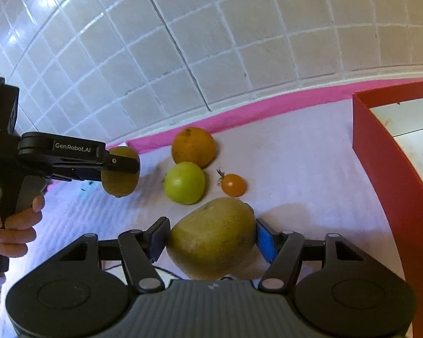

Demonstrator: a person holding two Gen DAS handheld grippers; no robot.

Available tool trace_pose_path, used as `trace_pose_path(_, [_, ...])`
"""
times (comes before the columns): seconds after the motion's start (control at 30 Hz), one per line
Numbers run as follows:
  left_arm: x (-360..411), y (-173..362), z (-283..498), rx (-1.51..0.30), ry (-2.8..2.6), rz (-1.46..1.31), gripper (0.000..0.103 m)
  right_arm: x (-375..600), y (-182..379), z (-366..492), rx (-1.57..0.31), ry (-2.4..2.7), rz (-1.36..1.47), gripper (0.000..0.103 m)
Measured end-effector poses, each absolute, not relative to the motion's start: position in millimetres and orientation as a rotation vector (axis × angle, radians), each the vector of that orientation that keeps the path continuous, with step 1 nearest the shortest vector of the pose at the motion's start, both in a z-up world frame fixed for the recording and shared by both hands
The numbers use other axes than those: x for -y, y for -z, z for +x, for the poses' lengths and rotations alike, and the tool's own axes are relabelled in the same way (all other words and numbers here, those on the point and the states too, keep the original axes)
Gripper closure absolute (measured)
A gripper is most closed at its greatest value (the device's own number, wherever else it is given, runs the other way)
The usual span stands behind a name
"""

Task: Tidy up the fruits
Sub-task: 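Grasp the stickered kiwi with the left tool while the right tool grasps the large brown kiwi, then carry both kiwis into the red box and open both tools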

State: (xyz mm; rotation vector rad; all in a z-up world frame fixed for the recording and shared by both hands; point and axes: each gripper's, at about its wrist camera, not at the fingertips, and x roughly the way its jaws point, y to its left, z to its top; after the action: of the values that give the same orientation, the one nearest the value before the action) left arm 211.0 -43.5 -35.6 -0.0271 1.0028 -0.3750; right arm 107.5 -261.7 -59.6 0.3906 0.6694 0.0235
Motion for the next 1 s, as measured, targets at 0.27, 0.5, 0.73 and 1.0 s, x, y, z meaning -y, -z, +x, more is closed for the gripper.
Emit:
trace_pose_path(0.27, [54.9,0.3,200.0,-0.941,0.428,-0.083,0.034,272.7,19.7,79.1,-0.574,-0.003,0.390,0.037])
trace_pose_path(0.5, [107.9,-28.9,191.2,-0.893,0.527,-0.044,0.034,311.0,-14.7,36.2,-0.473,0.095,0.412,0.037])
trace_pose_path(0.73, [181.8,-38.7,181.5,-0.894,0.675,-0.035,0.034,367.1,-27.5,-11.5,-0.438,0.263,0.445,0.037])
trace_pose_path(1.0, [276.0,-26.8,168.5,-0.916,0.819,0.034,0.034,434.8,-13.2,-62.9,-0.446,0.500,0.582,0.037])
